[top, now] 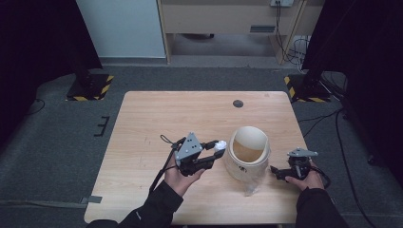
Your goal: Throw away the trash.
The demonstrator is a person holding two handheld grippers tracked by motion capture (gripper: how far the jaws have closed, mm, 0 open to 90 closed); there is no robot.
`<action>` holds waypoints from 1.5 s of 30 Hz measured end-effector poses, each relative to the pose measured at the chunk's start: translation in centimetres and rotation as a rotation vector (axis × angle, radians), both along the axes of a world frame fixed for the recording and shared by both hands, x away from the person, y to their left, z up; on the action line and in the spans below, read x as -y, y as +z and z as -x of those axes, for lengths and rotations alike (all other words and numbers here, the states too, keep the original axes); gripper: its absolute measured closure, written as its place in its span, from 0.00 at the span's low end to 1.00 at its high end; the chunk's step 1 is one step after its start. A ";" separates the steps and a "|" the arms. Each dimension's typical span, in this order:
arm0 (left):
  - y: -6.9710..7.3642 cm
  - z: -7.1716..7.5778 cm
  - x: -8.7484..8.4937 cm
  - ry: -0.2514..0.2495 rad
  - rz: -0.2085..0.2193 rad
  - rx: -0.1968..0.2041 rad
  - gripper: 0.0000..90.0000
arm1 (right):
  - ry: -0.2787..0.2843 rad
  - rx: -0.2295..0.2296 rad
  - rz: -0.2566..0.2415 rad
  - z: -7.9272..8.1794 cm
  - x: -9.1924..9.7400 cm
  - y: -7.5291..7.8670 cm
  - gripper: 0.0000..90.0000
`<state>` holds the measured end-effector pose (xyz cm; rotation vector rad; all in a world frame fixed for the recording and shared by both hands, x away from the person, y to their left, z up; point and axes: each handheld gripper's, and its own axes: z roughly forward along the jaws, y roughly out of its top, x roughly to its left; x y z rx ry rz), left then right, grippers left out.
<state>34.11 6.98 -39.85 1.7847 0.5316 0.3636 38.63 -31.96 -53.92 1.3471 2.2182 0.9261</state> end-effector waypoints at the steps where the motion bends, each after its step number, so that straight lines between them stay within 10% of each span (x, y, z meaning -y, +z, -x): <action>1: -0.1 -0.1 0.3 -0.005 -0.001 -0.001 0.68 | 0.000 0.000 0.000 0.0 0.0 0.0 0.01; 45: -3.0 -2.3 6.6 -0.064 -0.082 -0.071 0.67 | 0.000 0.000 0.000 0.0 0.0 0.0 0.01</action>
